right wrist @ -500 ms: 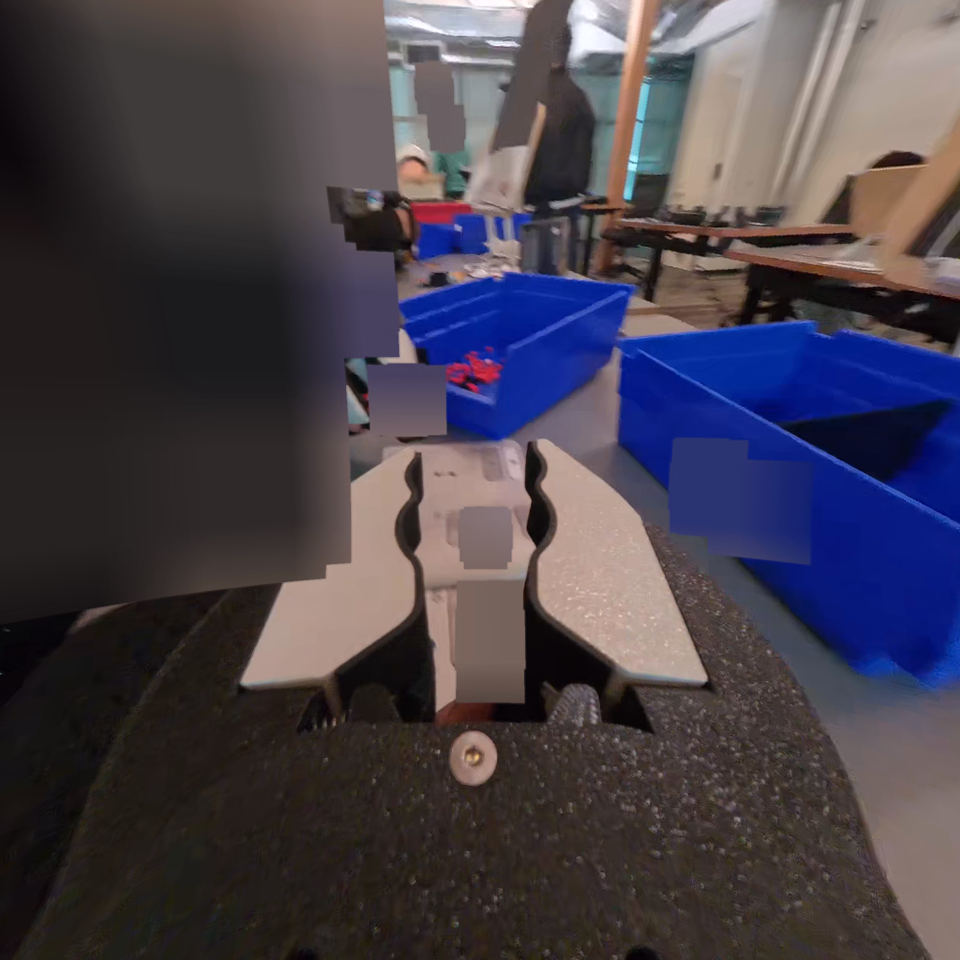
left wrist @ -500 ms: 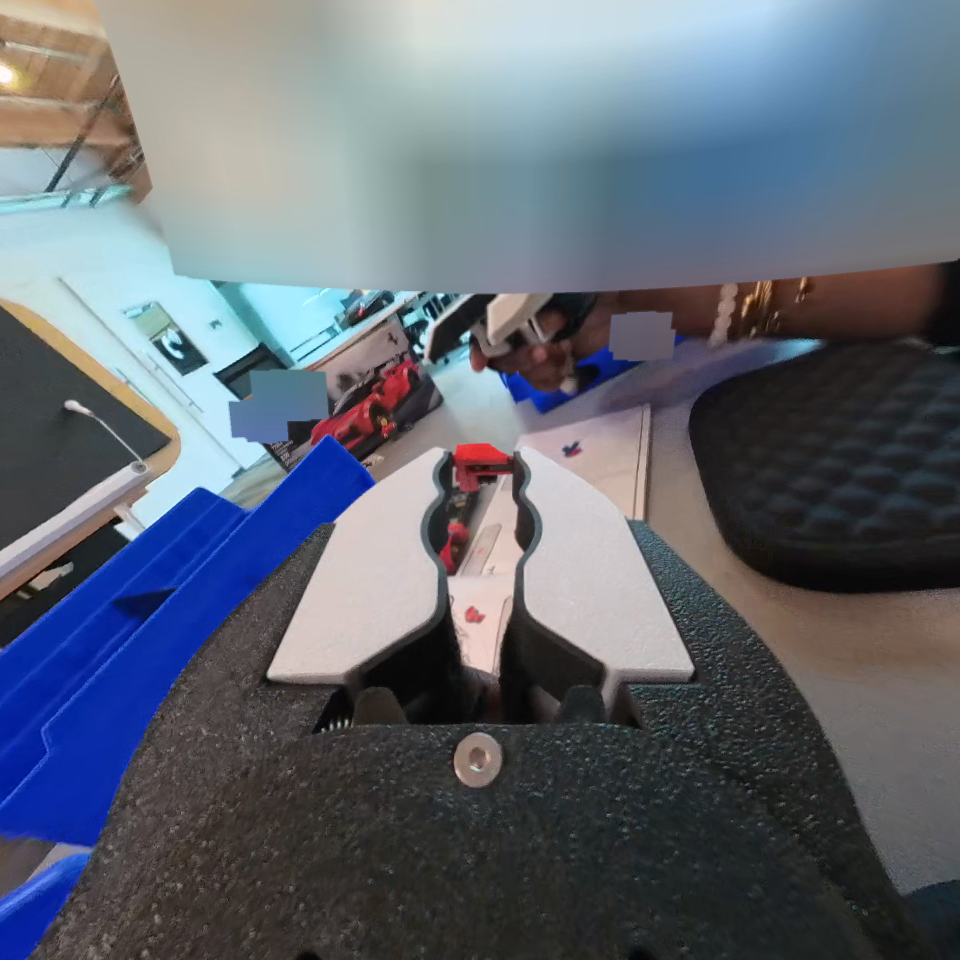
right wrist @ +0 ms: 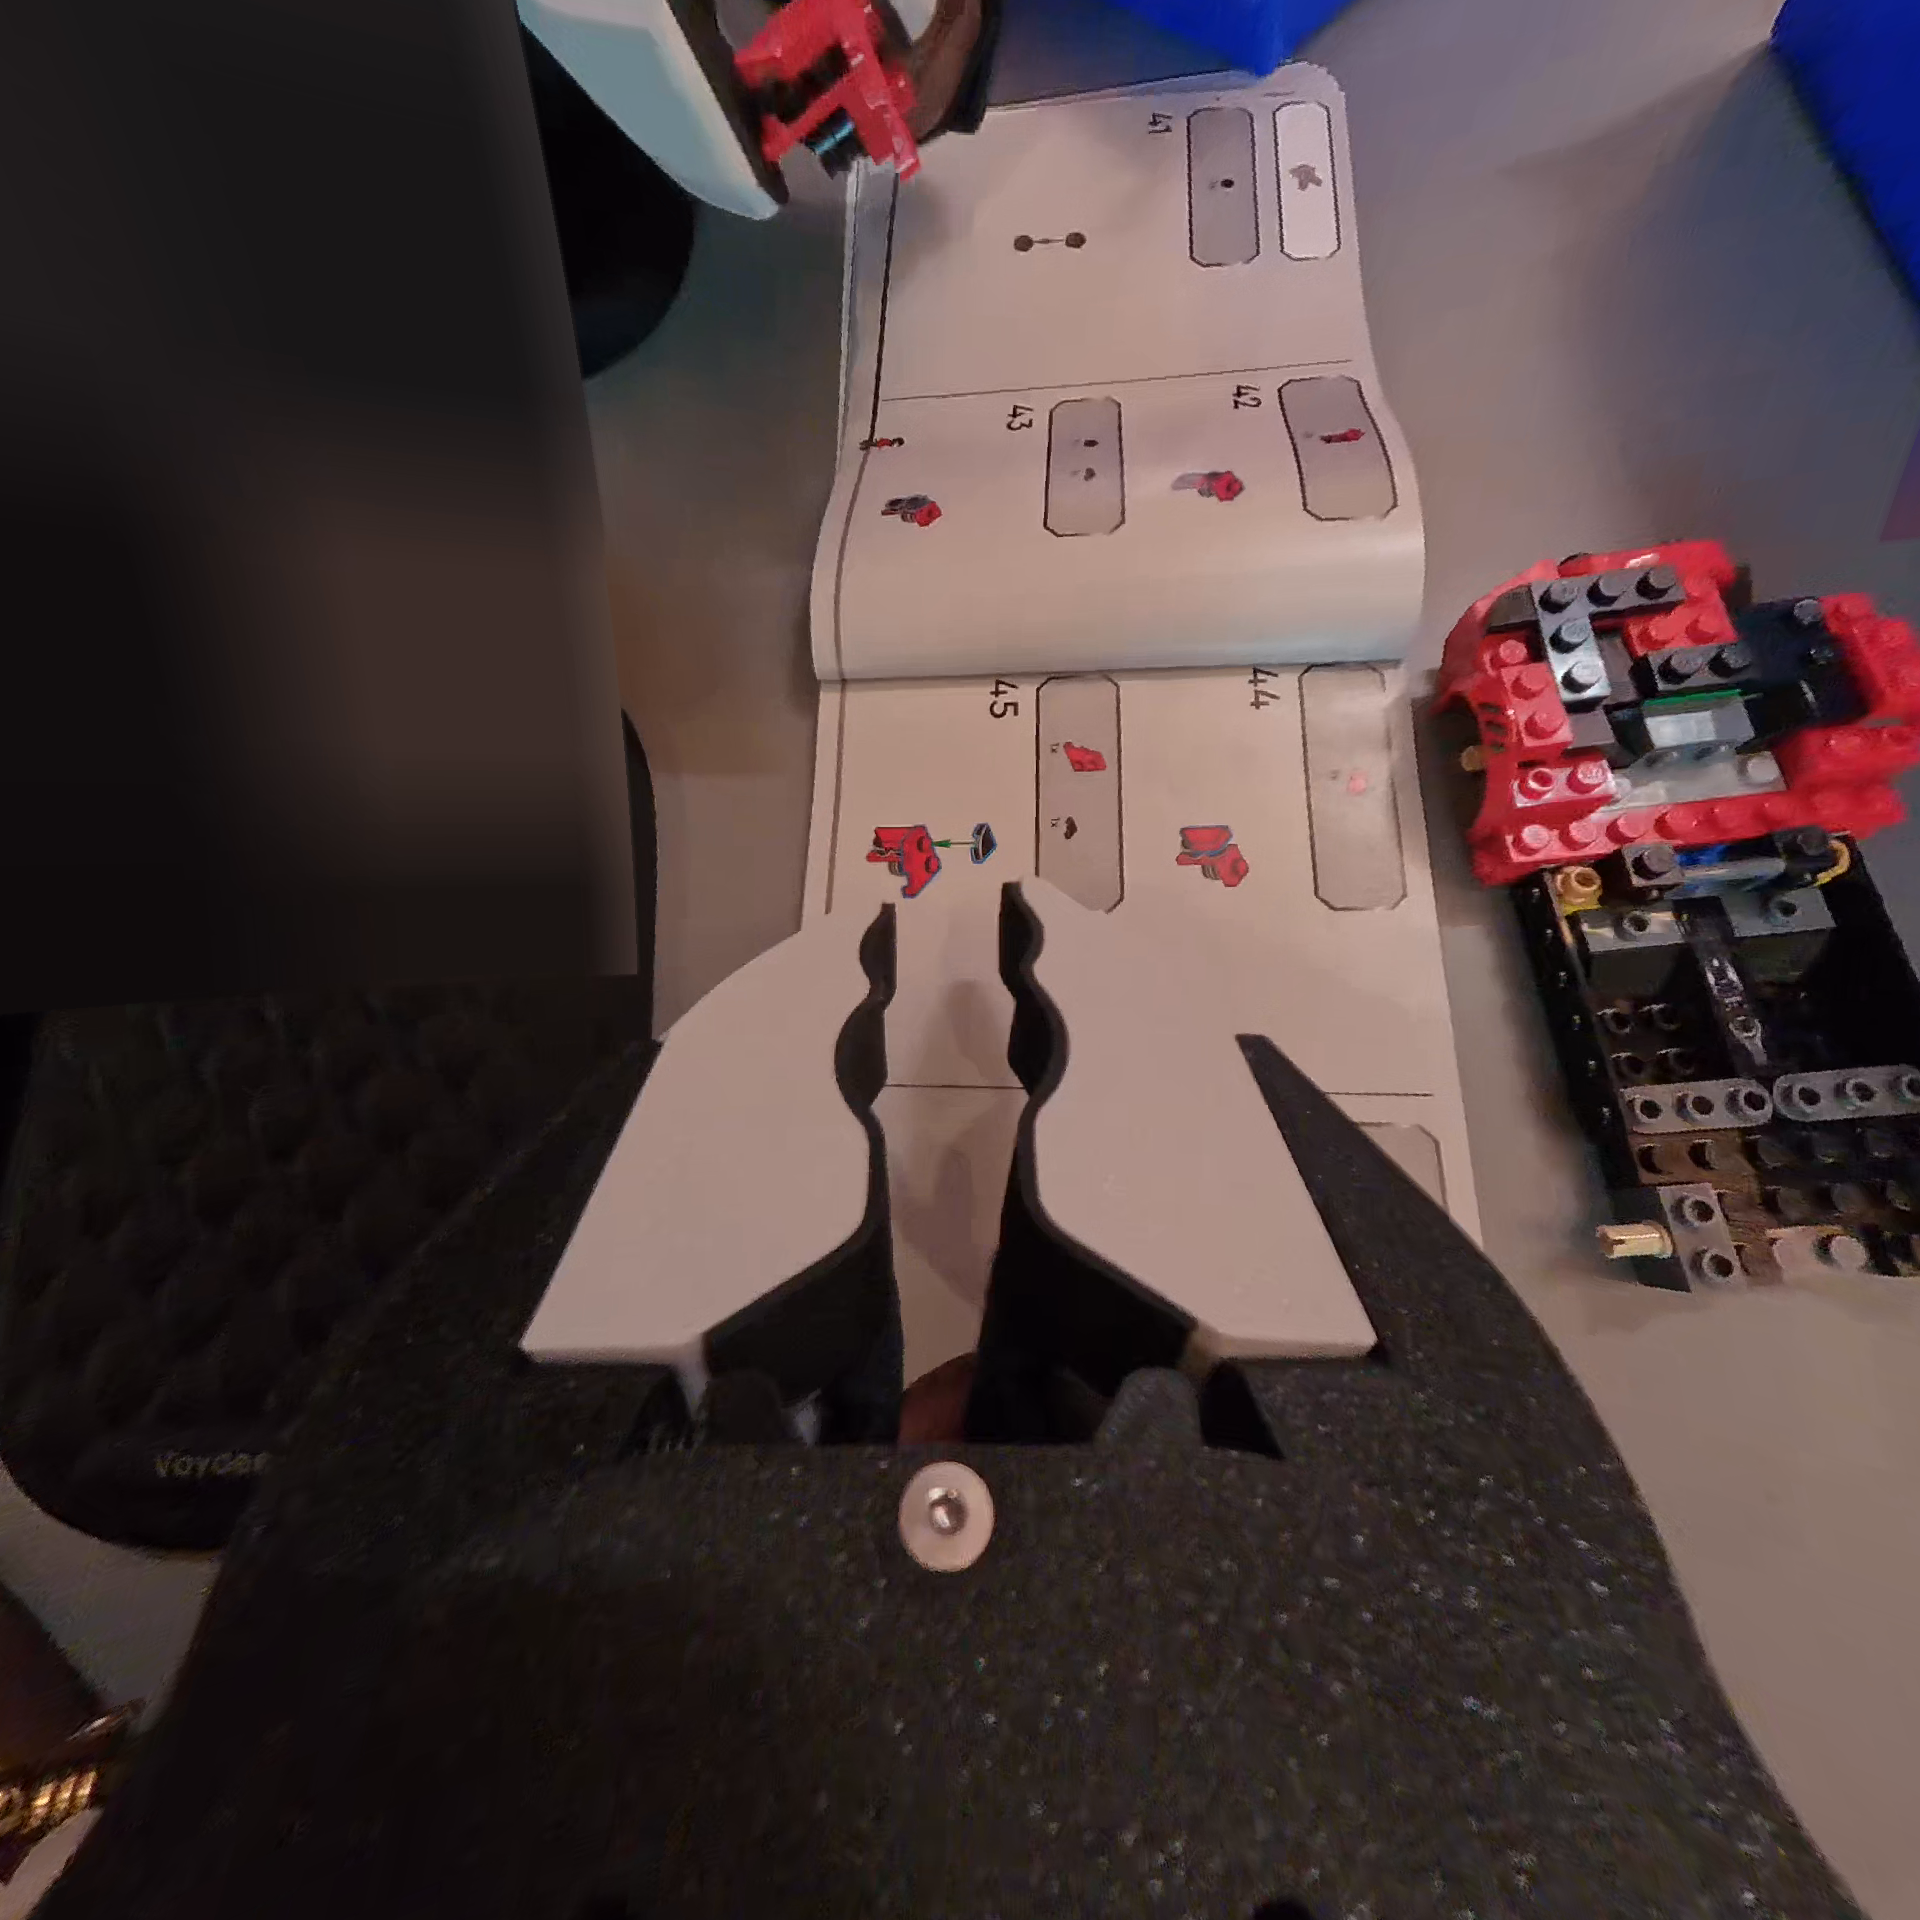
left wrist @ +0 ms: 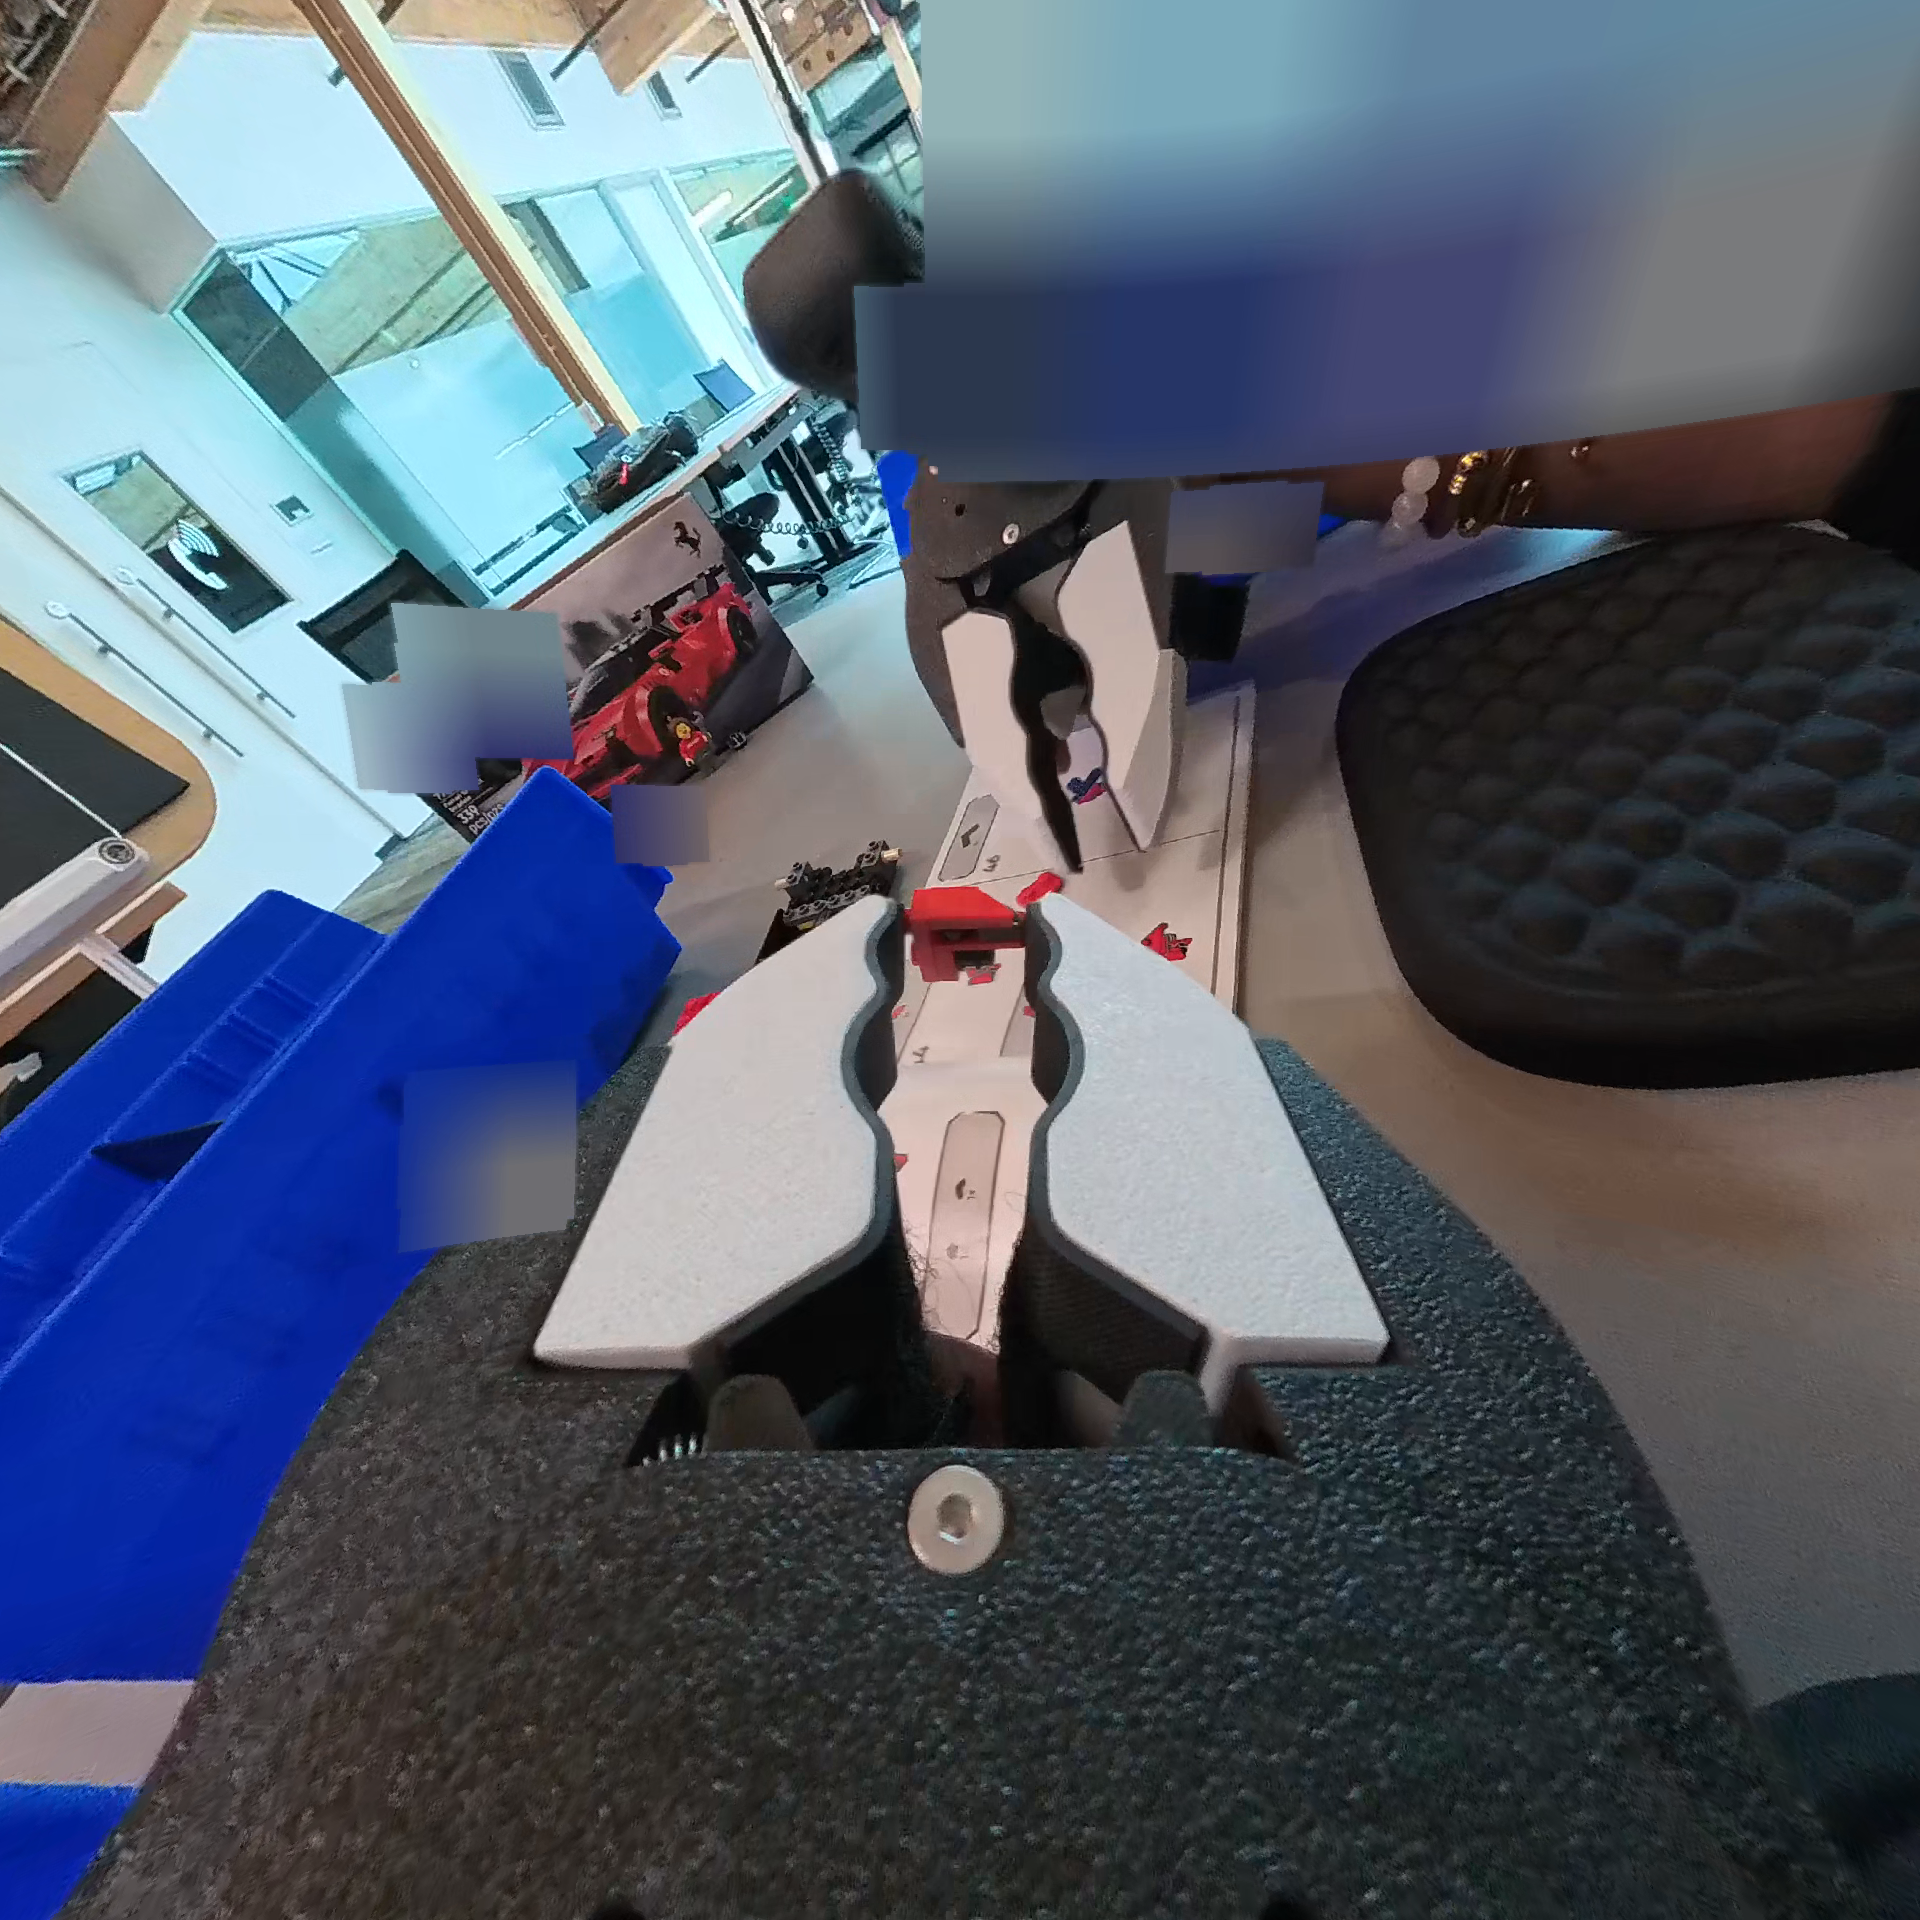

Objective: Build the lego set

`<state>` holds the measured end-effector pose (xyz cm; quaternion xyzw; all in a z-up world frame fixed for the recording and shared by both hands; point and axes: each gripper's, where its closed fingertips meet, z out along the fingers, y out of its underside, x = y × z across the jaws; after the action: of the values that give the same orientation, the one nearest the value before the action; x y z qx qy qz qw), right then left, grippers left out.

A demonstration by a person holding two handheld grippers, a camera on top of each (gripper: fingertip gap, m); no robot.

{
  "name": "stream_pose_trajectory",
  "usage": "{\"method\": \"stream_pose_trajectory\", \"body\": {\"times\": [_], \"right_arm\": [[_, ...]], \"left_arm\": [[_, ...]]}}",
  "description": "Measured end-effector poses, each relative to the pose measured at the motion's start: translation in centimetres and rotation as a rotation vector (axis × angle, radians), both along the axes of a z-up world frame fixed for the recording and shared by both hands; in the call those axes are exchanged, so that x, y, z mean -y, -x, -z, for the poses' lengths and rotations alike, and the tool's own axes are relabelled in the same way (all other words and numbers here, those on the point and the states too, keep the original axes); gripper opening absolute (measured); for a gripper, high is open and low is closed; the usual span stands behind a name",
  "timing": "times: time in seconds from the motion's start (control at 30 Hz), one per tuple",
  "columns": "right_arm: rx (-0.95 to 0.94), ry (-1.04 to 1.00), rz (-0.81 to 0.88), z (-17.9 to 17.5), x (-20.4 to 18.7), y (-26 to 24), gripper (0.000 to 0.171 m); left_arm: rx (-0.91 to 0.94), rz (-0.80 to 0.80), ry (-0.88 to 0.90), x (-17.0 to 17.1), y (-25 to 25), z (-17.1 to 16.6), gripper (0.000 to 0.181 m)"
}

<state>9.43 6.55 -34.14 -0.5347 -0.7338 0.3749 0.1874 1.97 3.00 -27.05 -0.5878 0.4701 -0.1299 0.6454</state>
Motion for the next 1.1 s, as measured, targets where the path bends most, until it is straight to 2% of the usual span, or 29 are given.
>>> {"method": "stream_pose_trajectory", "body": {"times": [0.33, 0.53, 0.73, 1.1], "right_arm": [[0.097, 0.039, -0.014, 2.0, 0.2, -0.3, 0.007], [0.064, 0.143, 0.014, 2.0, 0.1, -0.1, 0.004], [0.065, 0.170, 0.022, 1.9, 0.1, -0.1, 0.004], [0.067, 0.191, 0.029, 1.9, 0.1, -0.1, 0.004]], "left_arm": [[-0.025, 0.022, 0.020, 0.2, -0.4, 0.6, 0.021], [0.031, 0.039, 0.020, 0.4, -0.4, 0.0, 0.021], [0.116, 0.128, -0.089, 1.9, -0.8, -2.2, 0.021], [0.069, 0.153, -0.188, 2.7, -1.3, -2.6, 0.021]]}}
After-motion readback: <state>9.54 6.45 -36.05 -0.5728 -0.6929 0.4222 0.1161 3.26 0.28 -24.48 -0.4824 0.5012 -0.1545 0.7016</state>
